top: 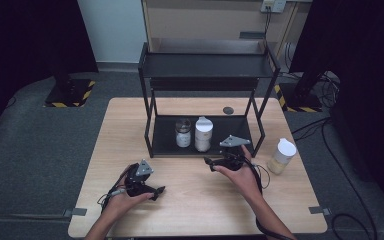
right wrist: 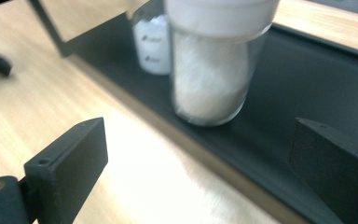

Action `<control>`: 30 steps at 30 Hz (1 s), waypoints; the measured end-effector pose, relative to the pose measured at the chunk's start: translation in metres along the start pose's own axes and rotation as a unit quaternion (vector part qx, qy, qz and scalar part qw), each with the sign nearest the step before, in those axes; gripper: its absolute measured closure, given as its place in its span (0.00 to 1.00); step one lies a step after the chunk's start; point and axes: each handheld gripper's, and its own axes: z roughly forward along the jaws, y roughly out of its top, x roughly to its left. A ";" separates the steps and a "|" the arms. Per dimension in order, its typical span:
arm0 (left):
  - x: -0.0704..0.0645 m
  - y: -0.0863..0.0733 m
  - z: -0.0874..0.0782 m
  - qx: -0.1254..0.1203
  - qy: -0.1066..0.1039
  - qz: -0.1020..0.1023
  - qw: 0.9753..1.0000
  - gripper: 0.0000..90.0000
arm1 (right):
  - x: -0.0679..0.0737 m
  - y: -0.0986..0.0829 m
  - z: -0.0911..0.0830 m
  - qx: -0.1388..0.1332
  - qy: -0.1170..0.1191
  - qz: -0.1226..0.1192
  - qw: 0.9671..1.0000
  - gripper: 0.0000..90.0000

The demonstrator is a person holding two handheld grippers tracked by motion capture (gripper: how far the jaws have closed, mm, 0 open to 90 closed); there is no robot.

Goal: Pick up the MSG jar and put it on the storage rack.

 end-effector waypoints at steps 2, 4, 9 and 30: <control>0.000 0.000 0.000 0.000 0.000 0.000 1.000 0.00 | 0.002 -0.004 -0.005 0.002 0.006 -0.007 1.000 0.06; 0.000 0.000 0.000 0.000 0.000 0.000 1.000 0.00 | 0.004 -0.007 -0.009 0.004 0.012 -0.015 1.000 0.06; 0.000 0.000 0.000 0.000 0.000 0.000 1.000 0.00 | 0.009 -0.012 -0.016 0.009 0.030 -0.033 0.999 0.06; -0.001 0.000 0.000 0.000 0.001 -0.001 1.000 0.00 | 0.004 -0.040 -0.045 0.022 0.045 -0.047 0.998 0.07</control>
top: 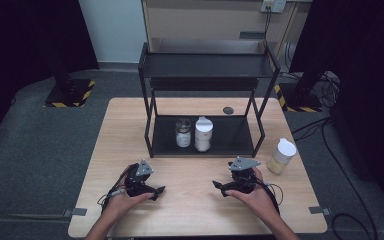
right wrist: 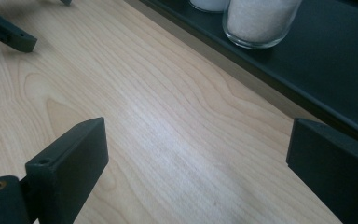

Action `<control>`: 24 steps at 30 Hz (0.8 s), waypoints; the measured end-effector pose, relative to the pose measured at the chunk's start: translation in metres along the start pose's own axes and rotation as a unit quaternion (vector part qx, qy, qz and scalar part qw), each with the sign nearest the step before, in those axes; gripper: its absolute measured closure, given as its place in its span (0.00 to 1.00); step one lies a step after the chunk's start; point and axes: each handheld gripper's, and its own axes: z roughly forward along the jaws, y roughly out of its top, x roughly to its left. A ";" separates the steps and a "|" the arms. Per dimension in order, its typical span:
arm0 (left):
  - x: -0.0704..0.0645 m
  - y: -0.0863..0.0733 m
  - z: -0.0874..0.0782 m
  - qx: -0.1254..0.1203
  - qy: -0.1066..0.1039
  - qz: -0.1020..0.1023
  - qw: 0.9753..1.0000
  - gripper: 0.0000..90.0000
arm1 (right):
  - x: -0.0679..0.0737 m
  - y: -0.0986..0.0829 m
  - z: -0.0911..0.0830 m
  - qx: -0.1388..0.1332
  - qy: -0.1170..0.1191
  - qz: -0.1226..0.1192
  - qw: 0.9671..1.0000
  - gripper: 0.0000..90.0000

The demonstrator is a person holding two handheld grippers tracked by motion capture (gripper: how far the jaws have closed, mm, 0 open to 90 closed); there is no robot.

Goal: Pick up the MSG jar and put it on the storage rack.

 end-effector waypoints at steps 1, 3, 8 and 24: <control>0.000 0.000 0.000 0.000 0.000 0.000 1.000 0.00 | 0.000 -0.002 -0.002 -0.001 0.000 0.002 1.000 0.07; 0.000 0.000 0.000 0.000 0.001 0.000 1.000 0.00 | -0.001 -0.005 -0.005 -0.001 0.001 0.004 1.000 0.06; 0.000 0.000 0.000 0.000 0.001 -0.001 1.000 0.00 | -0.003 -0.010 -0.012 0.002 0.001 0.001 1.000 0.06; -0.001 0.000 0.000 0.000 0.002 -0.002 1.000 0.00 | -0.014 -0.035 -0.036 -0.024 -0.001 0.022 0.999 0.05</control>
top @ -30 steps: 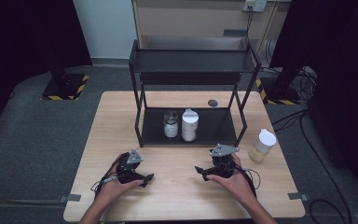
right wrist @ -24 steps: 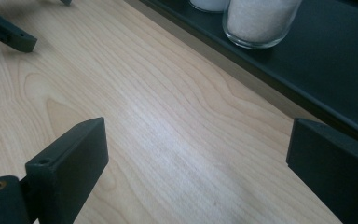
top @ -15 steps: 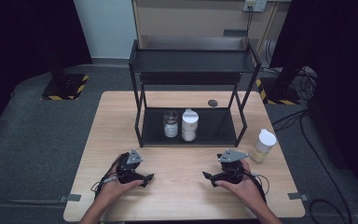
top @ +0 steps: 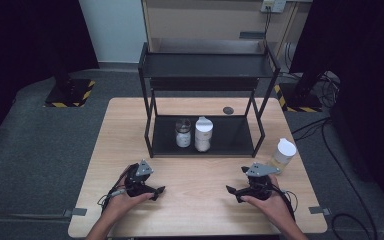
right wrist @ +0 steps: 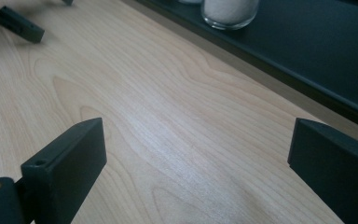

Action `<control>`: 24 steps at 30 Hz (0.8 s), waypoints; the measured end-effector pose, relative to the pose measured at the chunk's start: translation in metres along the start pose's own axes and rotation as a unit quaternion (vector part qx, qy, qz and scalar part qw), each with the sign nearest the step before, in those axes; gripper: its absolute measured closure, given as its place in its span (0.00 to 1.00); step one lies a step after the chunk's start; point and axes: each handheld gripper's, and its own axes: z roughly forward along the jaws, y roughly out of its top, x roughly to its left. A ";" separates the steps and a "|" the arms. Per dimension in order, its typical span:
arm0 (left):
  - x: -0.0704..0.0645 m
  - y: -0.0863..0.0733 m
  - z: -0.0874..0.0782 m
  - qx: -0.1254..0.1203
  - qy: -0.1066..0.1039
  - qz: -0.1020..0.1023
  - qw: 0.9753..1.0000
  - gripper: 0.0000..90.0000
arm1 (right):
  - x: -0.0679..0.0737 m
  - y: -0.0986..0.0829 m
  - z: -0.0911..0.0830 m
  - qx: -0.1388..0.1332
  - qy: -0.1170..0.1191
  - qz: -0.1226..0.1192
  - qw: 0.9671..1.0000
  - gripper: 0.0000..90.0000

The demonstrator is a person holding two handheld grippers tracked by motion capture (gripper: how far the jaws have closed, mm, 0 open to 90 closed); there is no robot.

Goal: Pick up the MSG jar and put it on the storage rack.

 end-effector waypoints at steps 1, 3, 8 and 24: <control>0.000 0.000 0.000 0.000 0.000 0.000 1.000 0.00 | -0.001 -0.002 0.000 -0.003 0.000 0.003 1.000 0.05; 0.000 0.000 0.000 0.000 0.001 0.000 1.000 0.00 | -0.003 -0.005 0.001 -0.004 0.004 0.006 1.000 0.05; -0.001 0.000 0.000 0.000 0.002 -0.002 1.000 0.00 | -0.006 -0.008 0.000 0.001 0.011 0.007 1.000 0.04; -0.001 0.000 0.000 0.000 0.002 -0.002 1.000 0.00 | -0.002 -0.004 0.010 0.027 0.018 -0.002 0.999 0.04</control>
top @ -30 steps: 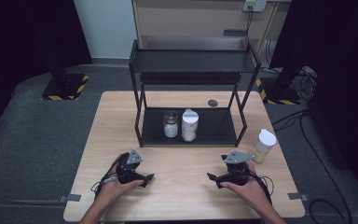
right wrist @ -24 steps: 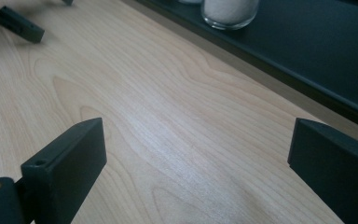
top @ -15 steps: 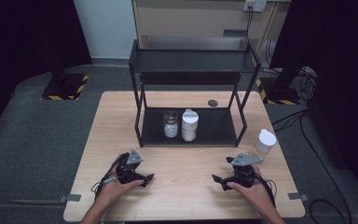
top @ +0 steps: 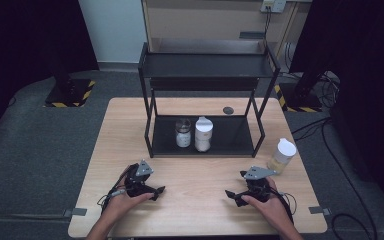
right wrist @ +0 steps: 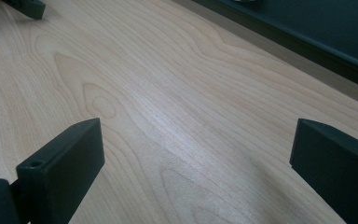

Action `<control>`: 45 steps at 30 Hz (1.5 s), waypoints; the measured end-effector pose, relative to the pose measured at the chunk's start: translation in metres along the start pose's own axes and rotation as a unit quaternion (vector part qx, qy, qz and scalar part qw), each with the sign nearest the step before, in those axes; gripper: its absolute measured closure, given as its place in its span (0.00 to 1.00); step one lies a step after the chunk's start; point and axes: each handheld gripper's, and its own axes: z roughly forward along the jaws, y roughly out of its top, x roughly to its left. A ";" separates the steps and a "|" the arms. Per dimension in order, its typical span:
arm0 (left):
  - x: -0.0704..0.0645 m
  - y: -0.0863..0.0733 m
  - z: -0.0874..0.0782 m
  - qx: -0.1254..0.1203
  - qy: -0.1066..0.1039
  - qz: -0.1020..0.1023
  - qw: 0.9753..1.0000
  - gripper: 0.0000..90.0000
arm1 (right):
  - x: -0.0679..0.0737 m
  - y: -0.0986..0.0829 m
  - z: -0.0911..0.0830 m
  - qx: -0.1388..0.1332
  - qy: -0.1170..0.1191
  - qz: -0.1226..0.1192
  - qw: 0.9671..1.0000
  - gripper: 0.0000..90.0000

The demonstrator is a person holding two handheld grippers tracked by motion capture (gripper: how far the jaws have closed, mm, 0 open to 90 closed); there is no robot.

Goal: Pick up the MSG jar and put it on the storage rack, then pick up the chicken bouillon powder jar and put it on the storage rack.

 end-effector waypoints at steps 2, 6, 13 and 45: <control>0.000 0.000 0.000 0.000 0.000 0.000 1.000 0.00 | 0.001 0.001 -0.001 -0.001 0.001 0.000 1.000 0.04; 0.000 0.000 0.000 0.000 0.000 0.000 1.000 0.00 | 0.004 0.004 -0.005 -0.003 0.001 -0.002 1.000 0.04; 0.000 0.000 0.000 0.000 0.000 0.000 1.000 0.00 | 0.009 0.023 -0.025 -0.026 -0.009 -0.004 1.000 0.04; 0.000 0.000 0.000 0.000 0.000 0.000 1.000 0.00 | 0.004 0.082 -0.068 -0.032 -0.049 -0.014 0.998 0.05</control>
